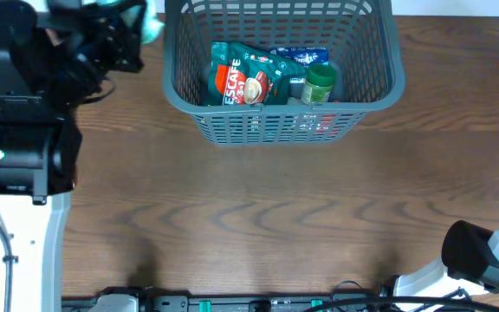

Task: Pack container
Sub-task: 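Carry the wipes pack into the basket and release it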

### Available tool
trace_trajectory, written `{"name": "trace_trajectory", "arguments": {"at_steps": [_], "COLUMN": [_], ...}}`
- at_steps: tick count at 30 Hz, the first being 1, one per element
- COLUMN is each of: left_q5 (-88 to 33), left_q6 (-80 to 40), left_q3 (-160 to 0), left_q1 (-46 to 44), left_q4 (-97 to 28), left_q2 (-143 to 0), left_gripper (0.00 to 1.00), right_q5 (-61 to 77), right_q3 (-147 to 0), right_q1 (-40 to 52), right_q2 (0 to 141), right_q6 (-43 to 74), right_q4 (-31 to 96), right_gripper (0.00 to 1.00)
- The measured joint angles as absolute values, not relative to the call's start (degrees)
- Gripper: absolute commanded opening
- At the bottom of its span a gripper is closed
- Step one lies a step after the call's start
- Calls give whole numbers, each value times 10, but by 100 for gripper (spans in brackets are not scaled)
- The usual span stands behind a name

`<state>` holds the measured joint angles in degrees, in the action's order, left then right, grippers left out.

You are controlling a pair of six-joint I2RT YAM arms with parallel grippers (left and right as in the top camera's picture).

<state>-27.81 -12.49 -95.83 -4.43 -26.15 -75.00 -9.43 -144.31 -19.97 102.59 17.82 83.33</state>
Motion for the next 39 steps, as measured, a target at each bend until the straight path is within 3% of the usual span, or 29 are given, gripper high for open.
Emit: {"name": "trace_trajectory", "arguments": {"at_steps": [12, 21, 23, 26, 39], "left_q5": [-345, -340, -339, -337, -325], "left_q6": [-1, 20, 20, 24, 16], "left_q3": [-958, -958, -957, -957, -985], "left_q1": [-179, -197, -197, -197, -197], "left_q4": [-234, -212, -212, -212, -270], "left_q2": [-872, -1019, -1039, -1059, -1058], "left_gripper": [6, 6, 22, 99, 99], "right_q5": [-94, -94, -94, -94, -94], "right_q3": [-1443, -1443, -1443, -1443, -1443], "right_q1": [-200, -200, -200, -200, -200], "right_q2": [1026, 1026, 1026, 1026, 1026], "right_q6": [178, 178, 178, 178, 178], "right_q4": [833, 833, 833, 833, 833], "right_gripper": [99, 99, 99, 99, 99]}}
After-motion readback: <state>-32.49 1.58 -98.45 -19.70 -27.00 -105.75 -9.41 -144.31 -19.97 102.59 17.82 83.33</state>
